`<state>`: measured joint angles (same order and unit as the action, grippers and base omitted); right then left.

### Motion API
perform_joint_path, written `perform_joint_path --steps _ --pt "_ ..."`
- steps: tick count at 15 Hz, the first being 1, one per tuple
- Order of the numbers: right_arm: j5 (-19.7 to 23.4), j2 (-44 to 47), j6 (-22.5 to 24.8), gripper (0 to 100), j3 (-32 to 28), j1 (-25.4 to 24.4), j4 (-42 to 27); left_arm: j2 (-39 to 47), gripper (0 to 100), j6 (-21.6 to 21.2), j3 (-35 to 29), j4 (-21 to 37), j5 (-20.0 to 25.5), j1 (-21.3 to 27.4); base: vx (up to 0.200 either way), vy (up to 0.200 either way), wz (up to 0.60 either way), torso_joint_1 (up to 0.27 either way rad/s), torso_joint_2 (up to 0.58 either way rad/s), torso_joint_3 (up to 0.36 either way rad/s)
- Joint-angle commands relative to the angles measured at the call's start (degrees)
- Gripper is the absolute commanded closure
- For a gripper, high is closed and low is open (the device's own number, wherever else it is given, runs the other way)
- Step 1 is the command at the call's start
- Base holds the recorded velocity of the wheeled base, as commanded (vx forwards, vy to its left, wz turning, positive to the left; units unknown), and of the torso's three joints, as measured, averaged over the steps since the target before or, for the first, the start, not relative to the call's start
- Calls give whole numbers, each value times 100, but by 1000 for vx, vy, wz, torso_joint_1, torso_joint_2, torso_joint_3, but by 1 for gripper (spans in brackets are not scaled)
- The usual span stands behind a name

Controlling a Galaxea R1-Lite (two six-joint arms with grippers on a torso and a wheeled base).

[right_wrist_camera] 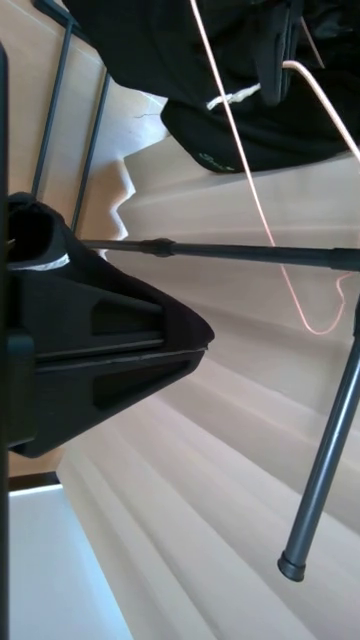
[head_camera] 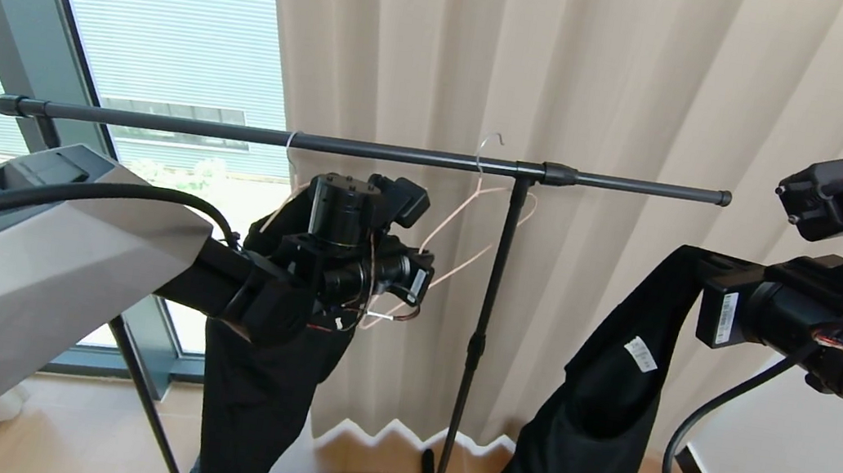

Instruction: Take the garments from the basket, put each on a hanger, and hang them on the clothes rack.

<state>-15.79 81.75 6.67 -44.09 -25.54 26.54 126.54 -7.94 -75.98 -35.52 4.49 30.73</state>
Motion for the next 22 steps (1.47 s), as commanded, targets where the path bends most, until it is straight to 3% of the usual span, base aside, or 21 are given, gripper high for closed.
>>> perform_joint_path --steps 1,5,10,14,19,22 --pt "-3 -10 1 100 6 -4 0 -296 100 -6 251 -174 -9 12 0 0 0 0 0 0" --pt "-3 -36 10 100 15 5 0 -929 100 -41 1235 -438 -9 12 0 0 0 0 0 0" --pt "14 16 19 100 -20 251 0 -1949 100 -68 3098 -1299 -9 91 0 0 0 0 0 0" --pt "85 113 19 100 -29 304 0 -2397 100 -77 4197 -1914 0 73 0 0 0 0 0 0" --pt "67 473 19 100 -99 304 9 -2406 100 -68 6025 -3725 44 100 0 0 0 0 0 0" --pt "41 544 19 100 -91 304 9 -2344 100 -120 6570 -4384 70 135 0 0 0 0 0 0"
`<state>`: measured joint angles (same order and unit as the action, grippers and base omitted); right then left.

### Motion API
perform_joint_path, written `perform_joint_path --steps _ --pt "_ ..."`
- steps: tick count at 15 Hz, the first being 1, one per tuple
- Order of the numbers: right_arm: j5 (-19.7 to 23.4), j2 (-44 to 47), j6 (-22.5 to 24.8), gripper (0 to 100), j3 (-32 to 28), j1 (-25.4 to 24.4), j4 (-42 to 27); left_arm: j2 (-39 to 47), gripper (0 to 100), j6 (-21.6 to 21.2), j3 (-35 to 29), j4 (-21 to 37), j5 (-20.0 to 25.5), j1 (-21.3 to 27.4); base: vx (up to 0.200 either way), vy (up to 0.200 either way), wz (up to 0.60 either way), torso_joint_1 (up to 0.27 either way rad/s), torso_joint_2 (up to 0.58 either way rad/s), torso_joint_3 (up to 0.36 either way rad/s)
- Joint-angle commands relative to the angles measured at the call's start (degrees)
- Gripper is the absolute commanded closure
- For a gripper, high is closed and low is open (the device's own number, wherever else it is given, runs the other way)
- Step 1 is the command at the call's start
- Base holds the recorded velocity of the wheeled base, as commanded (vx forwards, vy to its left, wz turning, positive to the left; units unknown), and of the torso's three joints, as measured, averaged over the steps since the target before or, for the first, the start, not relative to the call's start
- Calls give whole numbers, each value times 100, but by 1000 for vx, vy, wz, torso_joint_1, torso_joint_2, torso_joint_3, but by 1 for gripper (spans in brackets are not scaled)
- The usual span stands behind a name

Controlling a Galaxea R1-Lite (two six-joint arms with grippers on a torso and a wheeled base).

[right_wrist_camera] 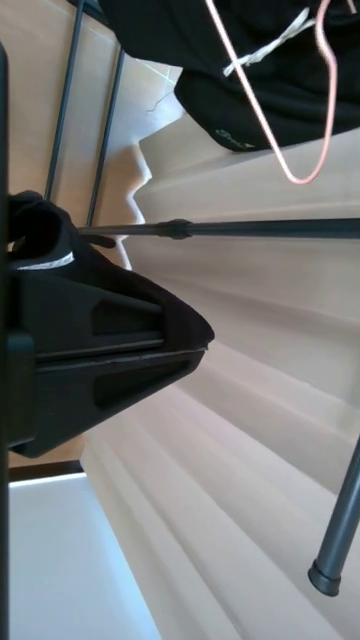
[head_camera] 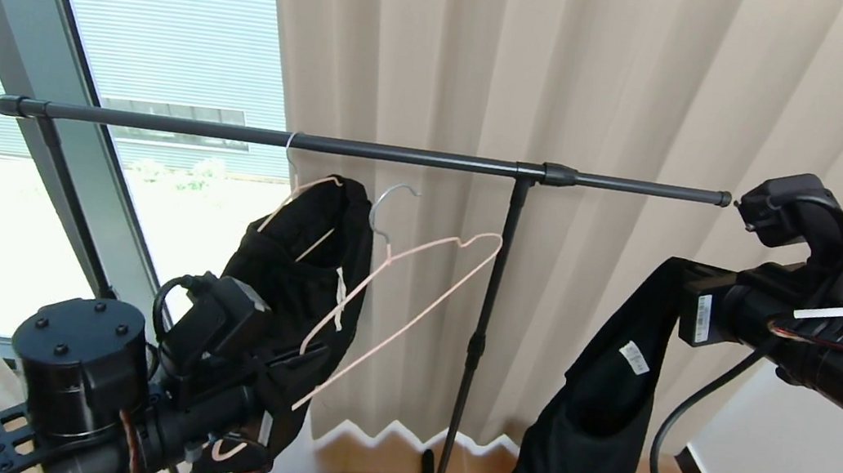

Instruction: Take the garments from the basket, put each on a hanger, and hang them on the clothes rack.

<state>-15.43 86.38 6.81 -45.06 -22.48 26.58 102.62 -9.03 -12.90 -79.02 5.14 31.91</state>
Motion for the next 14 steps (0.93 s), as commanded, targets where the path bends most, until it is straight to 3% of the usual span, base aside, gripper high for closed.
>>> perform_joint_path --steps 1,8,14 --pt "-21 116 4 100 -3 -2 6 39 100 -107 393 -210 30 17 0 0 0 0 0 0" --pt "-759 546 92 100 -214 7 6 100 100 -213 921 -782 936 289 0 0 0 0 0 0" --pt "-891 828 83 100 -188 16 287 311 100 -151 885 -834 927 931 0 0 0 0 0 0"
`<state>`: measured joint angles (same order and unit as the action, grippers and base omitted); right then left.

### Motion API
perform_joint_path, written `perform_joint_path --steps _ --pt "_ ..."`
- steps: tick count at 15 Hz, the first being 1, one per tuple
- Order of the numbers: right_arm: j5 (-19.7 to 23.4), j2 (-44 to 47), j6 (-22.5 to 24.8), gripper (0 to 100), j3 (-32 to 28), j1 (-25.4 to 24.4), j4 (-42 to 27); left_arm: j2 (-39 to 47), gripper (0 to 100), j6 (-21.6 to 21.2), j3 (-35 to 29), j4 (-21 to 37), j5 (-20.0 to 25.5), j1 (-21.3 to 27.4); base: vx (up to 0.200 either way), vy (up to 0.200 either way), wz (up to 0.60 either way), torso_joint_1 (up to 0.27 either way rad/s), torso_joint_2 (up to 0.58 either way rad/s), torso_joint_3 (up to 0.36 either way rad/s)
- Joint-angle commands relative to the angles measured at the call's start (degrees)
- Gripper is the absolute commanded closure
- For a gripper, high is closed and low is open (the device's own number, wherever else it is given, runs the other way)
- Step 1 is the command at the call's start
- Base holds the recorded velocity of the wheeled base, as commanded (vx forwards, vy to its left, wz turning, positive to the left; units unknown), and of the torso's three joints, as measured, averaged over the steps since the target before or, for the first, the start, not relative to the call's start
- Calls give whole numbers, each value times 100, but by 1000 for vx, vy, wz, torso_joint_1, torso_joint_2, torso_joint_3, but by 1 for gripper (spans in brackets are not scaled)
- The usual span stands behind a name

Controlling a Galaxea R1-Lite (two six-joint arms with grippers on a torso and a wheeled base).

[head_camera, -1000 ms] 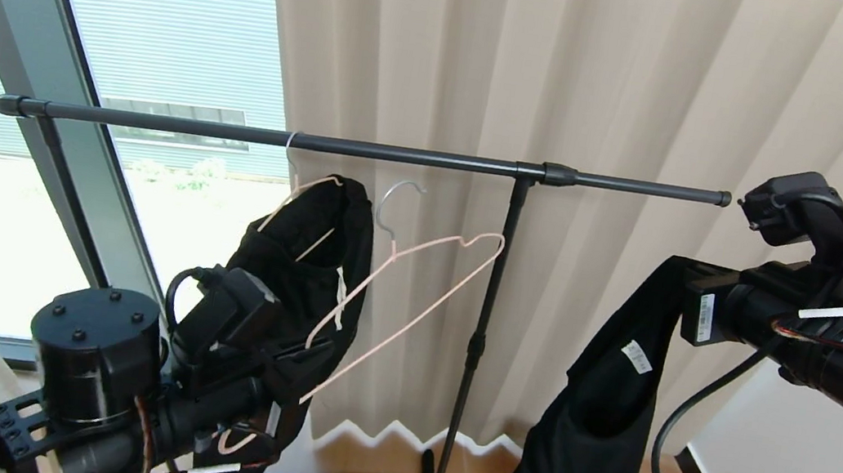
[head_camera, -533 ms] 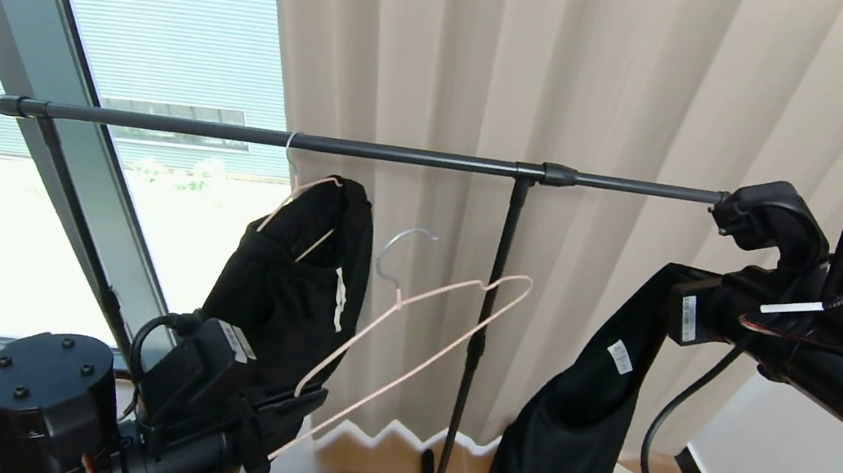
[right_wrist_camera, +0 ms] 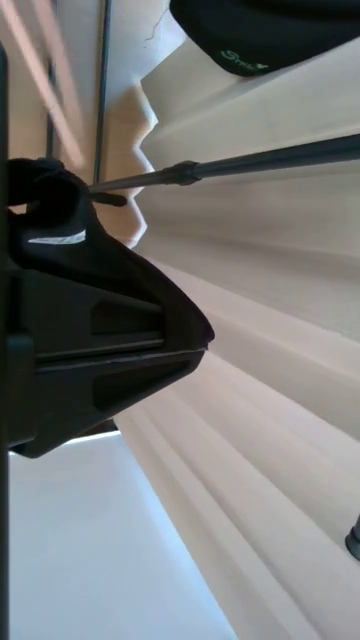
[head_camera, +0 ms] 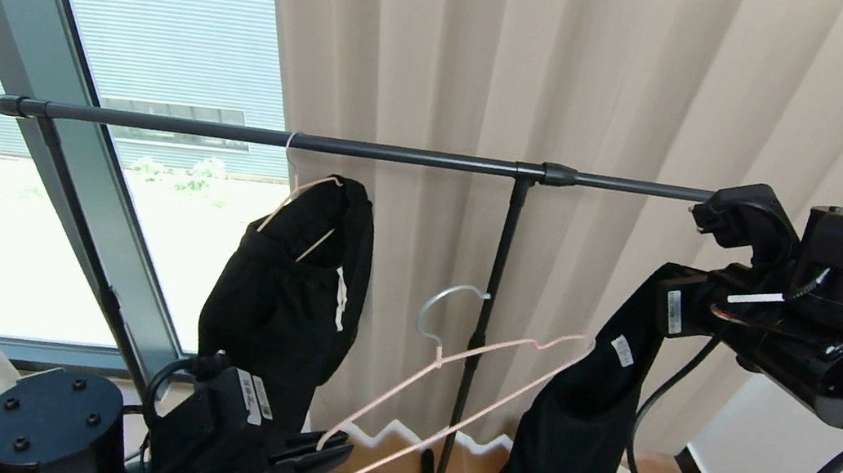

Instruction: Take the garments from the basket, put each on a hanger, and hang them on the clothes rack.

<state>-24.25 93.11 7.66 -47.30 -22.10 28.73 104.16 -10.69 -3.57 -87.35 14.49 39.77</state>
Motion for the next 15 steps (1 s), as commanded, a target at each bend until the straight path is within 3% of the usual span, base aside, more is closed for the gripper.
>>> perform_joint_path --steps 1,8,15 --pt "-27 190 -1 100 37 -31 115 184 100 14 -82 -2 -8 163 0 0 0 0 0 0" --pt "-71 251 -10 100 81 -40 203 377 100 111 -478 -2 -61 436 0 0 0 0 0 0" --pt "-71 119 -10 100 283 -321 203 738 100 454 -1137 7 -465 479 0 0 0 0 0 0"
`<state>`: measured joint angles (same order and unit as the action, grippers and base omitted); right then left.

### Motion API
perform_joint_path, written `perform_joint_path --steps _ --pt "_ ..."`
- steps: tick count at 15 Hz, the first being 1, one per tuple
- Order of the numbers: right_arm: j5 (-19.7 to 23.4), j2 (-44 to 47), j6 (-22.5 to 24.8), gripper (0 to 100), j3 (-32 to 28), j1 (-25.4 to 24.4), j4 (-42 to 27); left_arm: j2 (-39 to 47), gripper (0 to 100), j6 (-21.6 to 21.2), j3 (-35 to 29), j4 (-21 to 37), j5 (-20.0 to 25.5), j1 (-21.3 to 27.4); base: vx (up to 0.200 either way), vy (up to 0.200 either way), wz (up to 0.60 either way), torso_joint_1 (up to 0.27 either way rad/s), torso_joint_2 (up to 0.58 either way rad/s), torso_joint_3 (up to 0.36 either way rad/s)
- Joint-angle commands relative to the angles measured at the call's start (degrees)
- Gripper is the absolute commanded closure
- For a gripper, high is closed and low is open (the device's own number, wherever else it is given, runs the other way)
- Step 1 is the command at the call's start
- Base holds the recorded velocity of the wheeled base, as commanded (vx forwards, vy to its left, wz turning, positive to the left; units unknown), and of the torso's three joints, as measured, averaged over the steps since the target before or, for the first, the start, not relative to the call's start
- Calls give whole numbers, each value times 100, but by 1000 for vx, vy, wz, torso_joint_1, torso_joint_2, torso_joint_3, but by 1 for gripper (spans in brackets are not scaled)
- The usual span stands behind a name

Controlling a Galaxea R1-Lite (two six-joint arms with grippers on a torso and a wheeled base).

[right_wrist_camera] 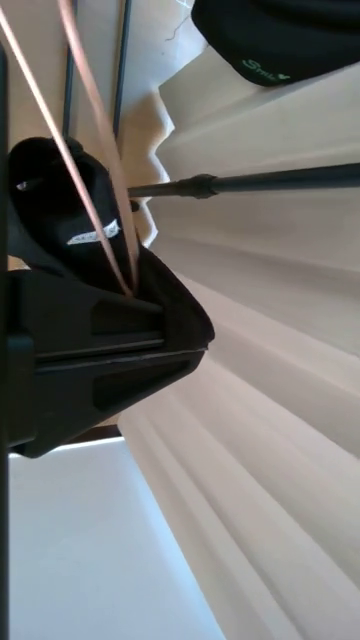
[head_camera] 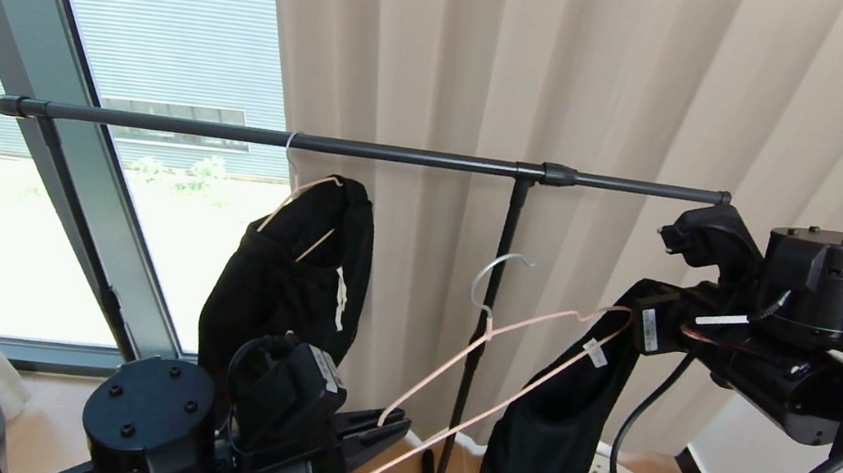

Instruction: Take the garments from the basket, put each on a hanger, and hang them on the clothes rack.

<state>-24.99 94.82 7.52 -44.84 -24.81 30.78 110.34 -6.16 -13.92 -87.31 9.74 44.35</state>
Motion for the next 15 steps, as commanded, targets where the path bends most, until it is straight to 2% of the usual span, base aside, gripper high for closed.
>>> perform_joint_path --steps 1,3,7,10,13,15 --pt "-15 -60 -5 100 72 -130 7 164 100 0 -216 3 -174 39 0 0 0 0 0 0" --pt "3 -209 4 100 89 -200 -2 164 100 0 -287 3 -280 47 0 0 0 0 0 0" --pt "-23 -403 -5 100 335 -710 -2 251 100 0 -374 3 -332 171 0 0 0 0 0 0" --pt "-243 -543 -14 100 432 -947 -2 287 100 0 -366 3 -412 214 0 0 0 0 0 0" --pt "-208 -640 -31 100 353 -710 7 181 100 0 -128 -14 -561 100 0 0 0 0 0 0" --pt "-190 -649 -31 100 388 -727 -2 146 100 27 -120 -14 -570 65 0 0 0 0 0 0"
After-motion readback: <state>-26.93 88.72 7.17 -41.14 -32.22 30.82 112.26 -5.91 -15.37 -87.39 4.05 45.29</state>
